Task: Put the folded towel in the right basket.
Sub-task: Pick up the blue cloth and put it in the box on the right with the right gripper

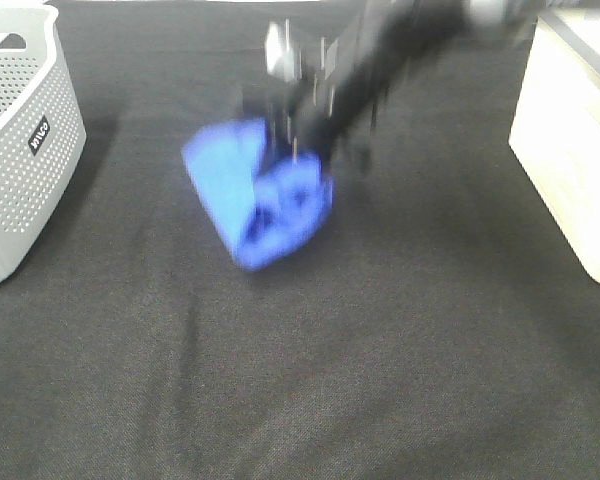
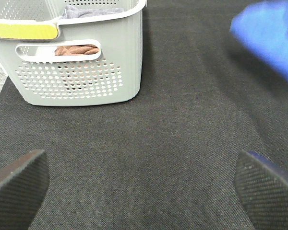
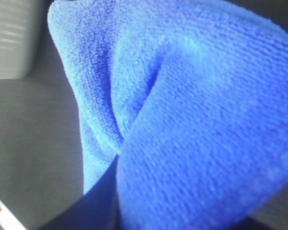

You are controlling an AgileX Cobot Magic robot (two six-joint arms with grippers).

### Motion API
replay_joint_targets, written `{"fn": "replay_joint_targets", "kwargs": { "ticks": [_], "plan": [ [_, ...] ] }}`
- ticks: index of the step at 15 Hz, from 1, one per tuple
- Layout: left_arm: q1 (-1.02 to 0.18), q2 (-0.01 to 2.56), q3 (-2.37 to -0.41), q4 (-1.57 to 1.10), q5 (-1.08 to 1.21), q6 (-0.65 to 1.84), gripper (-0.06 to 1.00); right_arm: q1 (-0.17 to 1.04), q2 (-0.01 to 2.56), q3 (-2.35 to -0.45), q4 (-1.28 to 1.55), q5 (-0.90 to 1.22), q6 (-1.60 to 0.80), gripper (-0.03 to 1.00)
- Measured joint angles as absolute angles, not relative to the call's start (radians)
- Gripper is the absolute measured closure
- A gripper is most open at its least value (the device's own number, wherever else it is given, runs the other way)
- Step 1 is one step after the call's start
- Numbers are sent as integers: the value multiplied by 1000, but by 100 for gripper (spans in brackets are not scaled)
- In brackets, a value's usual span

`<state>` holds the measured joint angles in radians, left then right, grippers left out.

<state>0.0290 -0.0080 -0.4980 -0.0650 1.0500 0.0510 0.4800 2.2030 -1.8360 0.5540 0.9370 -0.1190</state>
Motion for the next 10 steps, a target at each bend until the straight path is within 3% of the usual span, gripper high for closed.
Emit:
{"fn": "replay_joint_targets", "kwargs": {
  "ticks": [5, 7, 10],
  "plan": [
    [29, -8, -498, -65, 1050, 51, -3, 479, 2032, -2164, 189, 1201, 24, 72],
    [29, -8, -498, -65, 1050, 51, -3, 466, 2021, -2218, 127, 1212, 50, 72],
    [29, -8, -498, -65, 1050, 51, -3, 279, 1952, -2286, 107, 1216, 72, 73]
  ]
}}
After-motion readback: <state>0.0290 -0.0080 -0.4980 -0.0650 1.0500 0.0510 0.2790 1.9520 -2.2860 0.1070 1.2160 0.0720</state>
